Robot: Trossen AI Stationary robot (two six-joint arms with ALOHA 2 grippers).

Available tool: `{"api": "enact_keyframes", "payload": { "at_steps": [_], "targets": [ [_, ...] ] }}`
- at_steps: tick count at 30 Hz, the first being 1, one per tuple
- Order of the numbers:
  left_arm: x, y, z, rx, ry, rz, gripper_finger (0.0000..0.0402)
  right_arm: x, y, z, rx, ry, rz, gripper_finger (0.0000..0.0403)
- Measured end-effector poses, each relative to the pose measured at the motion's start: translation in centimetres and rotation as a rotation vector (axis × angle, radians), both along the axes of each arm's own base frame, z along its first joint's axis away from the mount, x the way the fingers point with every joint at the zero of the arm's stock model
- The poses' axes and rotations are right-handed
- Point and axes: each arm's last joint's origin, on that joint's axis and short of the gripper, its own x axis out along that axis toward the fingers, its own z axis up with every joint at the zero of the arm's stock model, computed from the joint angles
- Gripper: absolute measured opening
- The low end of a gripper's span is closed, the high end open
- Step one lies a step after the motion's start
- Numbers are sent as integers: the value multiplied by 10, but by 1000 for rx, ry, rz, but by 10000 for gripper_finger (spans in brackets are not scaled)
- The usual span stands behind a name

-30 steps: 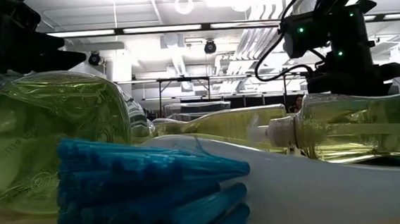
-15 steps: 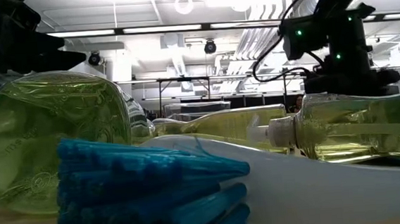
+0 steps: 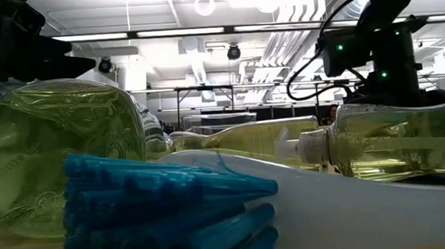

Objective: Pick & Place Kitchen Sink Supplies
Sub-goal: Put the yellow dish brush into the yellow bin

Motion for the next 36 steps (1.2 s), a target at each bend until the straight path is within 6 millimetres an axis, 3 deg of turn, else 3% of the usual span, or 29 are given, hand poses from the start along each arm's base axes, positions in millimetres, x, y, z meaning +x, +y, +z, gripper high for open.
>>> {"api": "enact_keyframes", "payload": {
  "at_steps": [7,20,29,36],
  "targets": [
    [0,0,0,0,0,0,264,-1,-8,0,-5,-6,-13,161],
    [0,0,0,0,0,0,264,-1,-8,0,50,-23,11,49],
    [0,0,0,0,0,0,264,-1,-7,9,100,16,13,58],
    [0,0,0,0,0,0,264,7,-9,42,123,88,42,46]
  ]
}}
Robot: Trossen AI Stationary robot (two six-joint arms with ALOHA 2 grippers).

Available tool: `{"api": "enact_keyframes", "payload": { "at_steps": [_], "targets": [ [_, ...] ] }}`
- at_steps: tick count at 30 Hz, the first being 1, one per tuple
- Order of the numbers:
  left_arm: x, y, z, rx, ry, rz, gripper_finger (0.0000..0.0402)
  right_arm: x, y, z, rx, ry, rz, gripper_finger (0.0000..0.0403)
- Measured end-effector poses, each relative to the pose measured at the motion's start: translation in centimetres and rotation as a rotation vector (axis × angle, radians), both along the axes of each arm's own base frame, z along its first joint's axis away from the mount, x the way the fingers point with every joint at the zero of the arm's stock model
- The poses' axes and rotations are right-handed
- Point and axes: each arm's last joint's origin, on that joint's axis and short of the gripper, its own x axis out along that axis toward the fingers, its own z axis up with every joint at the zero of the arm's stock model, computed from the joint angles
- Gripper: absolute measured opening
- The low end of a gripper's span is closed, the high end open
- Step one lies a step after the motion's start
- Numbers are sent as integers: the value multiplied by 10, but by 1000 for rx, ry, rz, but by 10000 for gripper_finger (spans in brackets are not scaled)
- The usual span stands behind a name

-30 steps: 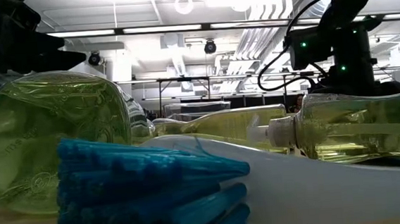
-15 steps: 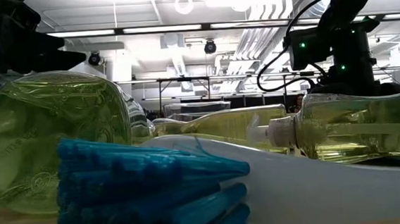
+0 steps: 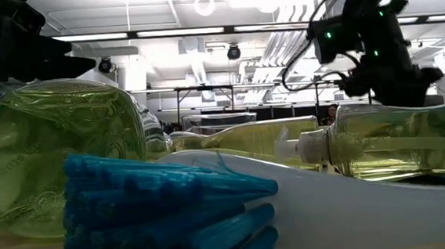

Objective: Pick & Place Kitchen Sink Supplies
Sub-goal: Put the yellow dish brush into the yellow bin

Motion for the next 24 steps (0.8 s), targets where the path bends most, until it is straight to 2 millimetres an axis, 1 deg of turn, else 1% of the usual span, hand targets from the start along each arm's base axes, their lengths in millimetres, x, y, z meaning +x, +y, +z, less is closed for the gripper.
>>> {"api": "enact_keyframes", "payload": {
  "at_steps": [4,8,12,14,17,20,24],
  "targets": [
    [0,0,0,0,0,0,264,6,-2,30,-4,25,2,47],
    [0,0,0,0,0,0,264,16,-7,66,-81,-1,20,62],
    [0,0,0,0,0,0,264,28,-16,97,-200,-114,44,59],
    [0,0,0,0,0,0,264,35,-23,108,-247,-193,65,50],
    [0,0,0,0,0,0,264,43,-37,119,-326,-307,95,47],
    [0,0,0,0,0,0,264,48,-57,121,-387,-409,113,52],
    [0,0,0,0,0,0,264,49,-86,122,-440,-508,108,65]
  ]
}}
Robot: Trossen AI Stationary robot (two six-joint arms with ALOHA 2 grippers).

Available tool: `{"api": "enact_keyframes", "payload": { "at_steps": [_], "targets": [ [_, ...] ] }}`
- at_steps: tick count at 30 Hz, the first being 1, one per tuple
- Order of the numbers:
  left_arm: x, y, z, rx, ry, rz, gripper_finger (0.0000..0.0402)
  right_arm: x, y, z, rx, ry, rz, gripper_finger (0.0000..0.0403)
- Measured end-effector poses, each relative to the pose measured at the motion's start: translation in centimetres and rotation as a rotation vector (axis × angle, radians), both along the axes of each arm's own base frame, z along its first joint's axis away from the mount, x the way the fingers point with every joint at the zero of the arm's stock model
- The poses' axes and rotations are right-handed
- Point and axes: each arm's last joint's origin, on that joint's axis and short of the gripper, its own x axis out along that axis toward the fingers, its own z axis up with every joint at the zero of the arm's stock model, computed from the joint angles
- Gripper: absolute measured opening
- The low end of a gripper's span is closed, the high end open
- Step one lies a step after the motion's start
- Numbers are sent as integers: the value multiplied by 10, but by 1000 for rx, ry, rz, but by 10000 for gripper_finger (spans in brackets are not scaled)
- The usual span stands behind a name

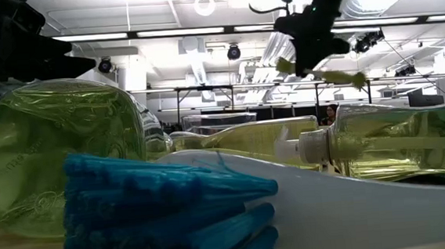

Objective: Pick & Place Kitchen Sink Supplies
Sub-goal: Put the yellow dish brush into the yellow bin

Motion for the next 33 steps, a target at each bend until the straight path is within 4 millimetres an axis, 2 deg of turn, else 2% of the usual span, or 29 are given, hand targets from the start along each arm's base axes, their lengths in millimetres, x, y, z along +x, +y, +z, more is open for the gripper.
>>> {"api": "enact_keyframes", "payload": {
  "at_steps": [5,9,14,19,24,33],
  "targets": [
    [0,0,0,0,0,0,264,1,-38,-6,-35,-86,76,52],
    [0,0,0,0,0,0,264,5,-63,-21,7,-135,146,50],
    [0,0,0,0,0,-1,264,8,-89,-44,57,-63,165,72],
    [0,0,0,0,0,0,264,16,-110,-58,76,-39,210,67],
    [0,0,0,0,0,-1,264,24,-118,-68,111,13,267,55],
    [0,0,0,0,-1,-1,264,20,-115,-74,167,76,262,75]
  ]
}}
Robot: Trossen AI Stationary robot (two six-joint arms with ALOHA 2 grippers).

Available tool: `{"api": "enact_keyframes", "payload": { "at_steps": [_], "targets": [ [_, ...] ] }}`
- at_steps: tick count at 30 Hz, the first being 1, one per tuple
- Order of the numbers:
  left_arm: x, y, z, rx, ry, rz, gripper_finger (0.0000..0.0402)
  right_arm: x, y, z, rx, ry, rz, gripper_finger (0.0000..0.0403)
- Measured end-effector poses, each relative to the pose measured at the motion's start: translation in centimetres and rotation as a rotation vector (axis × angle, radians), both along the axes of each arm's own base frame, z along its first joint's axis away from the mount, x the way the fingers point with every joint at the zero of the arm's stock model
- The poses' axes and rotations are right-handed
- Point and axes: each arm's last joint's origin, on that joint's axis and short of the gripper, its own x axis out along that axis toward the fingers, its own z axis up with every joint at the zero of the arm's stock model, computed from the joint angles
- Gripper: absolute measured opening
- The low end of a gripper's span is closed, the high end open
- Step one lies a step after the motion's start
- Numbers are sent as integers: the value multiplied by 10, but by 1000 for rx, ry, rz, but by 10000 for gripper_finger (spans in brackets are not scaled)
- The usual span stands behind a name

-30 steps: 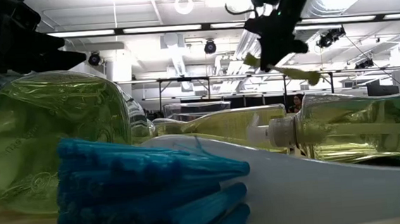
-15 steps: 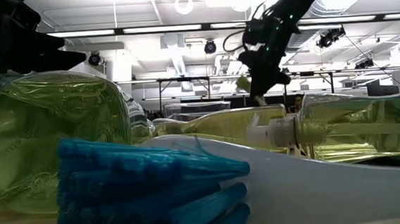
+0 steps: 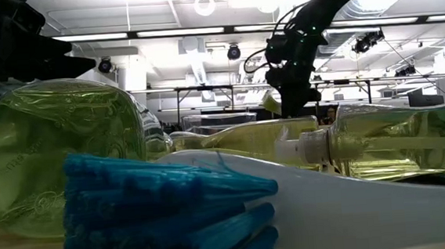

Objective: Pick & Place Kitchen Sink Supplies
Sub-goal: Put the yellow dish brush into the yellow bin, then put the blue sponge into the transparent bin

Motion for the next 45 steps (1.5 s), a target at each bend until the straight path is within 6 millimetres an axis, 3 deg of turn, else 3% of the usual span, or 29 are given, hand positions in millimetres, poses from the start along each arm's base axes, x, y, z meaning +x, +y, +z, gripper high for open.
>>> {"api": "enact_keyframes", "payload": {
  "at_steps": [10,30,45],
  "targets": [
    [0,0,0,0,0,1,264,-2,3,-1,-3,46,26,64],
    [0,0,0,0,0,1,264,0,6,-1,27,20,56,162],
    [0,0,0,0,0,1,264,-7,10,-4,65,126,-6,164]
  ]
}}
